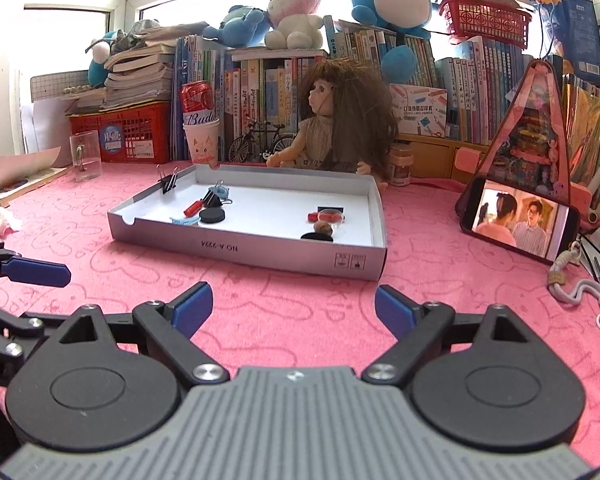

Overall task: Organize rigid objects
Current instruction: 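Withdraw both open tools from the tray toward the remaining objects, then grasp the other black cap with the left tool while the right tool grasps the brown walnut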

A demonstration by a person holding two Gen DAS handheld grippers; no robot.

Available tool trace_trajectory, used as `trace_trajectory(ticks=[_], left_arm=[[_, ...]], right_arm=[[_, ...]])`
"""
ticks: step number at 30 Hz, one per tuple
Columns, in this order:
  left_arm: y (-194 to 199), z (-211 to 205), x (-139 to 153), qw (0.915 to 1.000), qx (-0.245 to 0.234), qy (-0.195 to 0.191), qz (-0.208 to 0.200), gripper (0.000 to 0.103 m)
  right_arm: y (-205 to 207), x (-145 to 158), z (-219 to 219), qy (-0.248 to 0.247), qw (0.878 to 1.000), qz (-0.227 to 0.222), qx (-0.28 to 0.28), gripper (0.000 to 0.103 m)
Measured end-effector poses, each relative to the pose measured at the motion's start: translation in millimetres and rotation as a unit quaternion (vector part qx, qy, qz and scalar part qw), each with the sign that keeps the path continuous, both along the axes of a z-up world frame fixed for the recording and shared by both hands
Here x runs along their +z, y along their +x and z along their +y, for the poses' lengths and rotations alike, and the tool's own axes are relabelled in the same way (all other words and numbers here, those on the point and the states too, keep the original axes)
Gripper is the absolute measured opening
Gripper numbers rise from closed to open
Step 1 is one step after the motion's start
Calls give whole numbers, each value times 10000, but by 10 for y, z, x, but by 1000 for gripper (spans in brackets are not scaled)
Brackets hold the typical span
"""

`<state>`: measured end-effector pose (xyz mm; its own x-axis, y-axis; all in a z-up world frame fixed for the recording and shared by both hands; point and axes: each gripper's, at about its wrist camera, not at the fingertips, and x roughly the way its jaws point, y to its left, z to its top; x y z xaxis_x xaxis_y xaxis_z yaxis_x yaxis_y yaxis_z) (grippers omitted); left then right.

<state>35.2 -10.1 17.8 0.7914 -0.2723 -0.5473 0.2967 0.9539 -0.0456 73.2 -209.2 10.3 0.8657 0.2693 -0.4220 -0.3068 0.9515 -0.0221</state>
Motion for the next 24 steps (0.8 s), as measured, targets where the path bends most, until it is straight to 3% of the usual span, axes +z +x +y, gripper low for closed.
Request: trace_trajectory(ticks=[8, 11, 15, 17, 20, 24], left_arm=[[-190, -77, -132, 9986, -519, -20, 44, 77], [-196, -129, -170, 9983, -570, 23, 79, 73], [-169, -177, -216, 9984, -554, 5, 128, 64], [-169, -209, -219, 9984, -552, 64, 53, 55], [-163, -237, -213, 9982, -600, 24, 25, 30], [-156, -240, -201, 9990, -450, 43, -59, 30]], right_arm=[[-32, -110, -2, 80, 9999, 141, 21, 93], [-45, -129, -5, 143, 9998, 165, 37, 93], [-64, -145, -9, 169, 9997, 165, 60, 93], [-68, -149, -10, 168, 9997, 175, 63, 93], [-77, -161, -11, 171, 9997, 183, 61, 94], [-88, -174, -16, 189, 9997, 164, 56, 93]])
